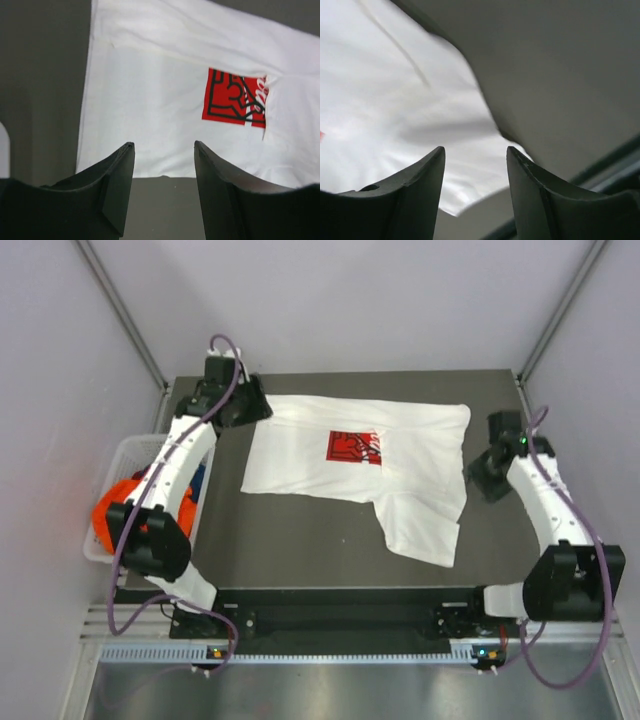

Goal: Fold and stack the t-shirts
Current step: Fold the tshirt

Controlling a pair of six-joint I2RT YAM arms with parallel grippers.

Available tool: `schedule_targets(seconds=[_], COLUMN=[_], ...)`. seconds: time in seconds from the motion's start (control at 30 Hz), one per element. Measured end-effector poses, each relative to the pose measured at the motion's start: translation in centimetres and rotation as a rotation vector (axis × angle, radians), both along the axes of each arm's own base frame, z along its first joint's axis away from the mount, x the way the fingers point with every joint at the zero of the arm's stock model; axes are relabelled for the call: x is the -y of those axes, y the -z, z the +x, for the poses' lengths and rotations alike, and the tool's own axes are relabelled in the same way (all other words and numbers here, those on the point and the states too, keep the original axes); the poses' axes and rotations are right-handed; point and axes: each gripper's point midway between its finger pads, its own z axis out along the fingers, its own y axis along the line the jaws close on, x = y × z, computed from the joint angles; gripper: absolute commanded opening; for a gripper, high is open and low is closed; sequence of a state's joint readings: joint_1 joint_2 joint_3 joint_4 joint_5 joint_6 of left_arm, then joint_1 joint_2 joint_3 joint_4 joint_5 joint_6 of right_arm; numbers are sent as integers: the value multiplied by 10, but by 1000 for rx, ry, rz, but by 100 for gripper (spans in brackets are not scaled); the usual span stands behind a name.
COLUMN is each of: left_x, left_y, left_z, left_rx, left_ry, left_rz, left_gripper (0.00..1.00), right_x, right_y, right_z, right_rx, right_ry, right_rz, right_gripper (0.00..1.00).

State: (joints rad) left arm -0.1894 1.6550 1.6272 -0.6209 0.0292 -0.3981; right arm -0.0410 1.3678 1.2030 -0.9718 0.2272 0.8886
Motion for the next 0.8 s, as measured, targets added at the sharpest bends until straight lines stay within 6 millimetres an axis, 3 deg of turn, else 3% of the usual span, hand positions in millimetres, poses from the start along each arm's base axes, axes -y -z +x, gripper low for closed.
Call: schedule_targets(seconds=[0.1,0.17,0.23,0.33,0.5,0.8], left_x=[21,30,30,26,22,21], left_y=[30,53,70,83,81,87], left_z=[-34,-48,-59,-70,-81,-86], left_rx=[-78,-138,-185,-217,-207,-220], left_ry=[61,92,96,86,75,62], left_rz=[16,26,32,33,19,11], left_gripper=[56,56,56,57,56,56], right_x=[-27,-35,-38,-41,-47,-58], right_y=[59,82,90,92,107,128], right_z=[-78,-122,-152,-165,-175,-174], right_rx=[-205,-287,-291,-204,-166,-178], right_ry=[6,33,73,122,177,198], right_rz=[60,87,105,137,183,229], right_gripper=[53,53,52,48,48,46])
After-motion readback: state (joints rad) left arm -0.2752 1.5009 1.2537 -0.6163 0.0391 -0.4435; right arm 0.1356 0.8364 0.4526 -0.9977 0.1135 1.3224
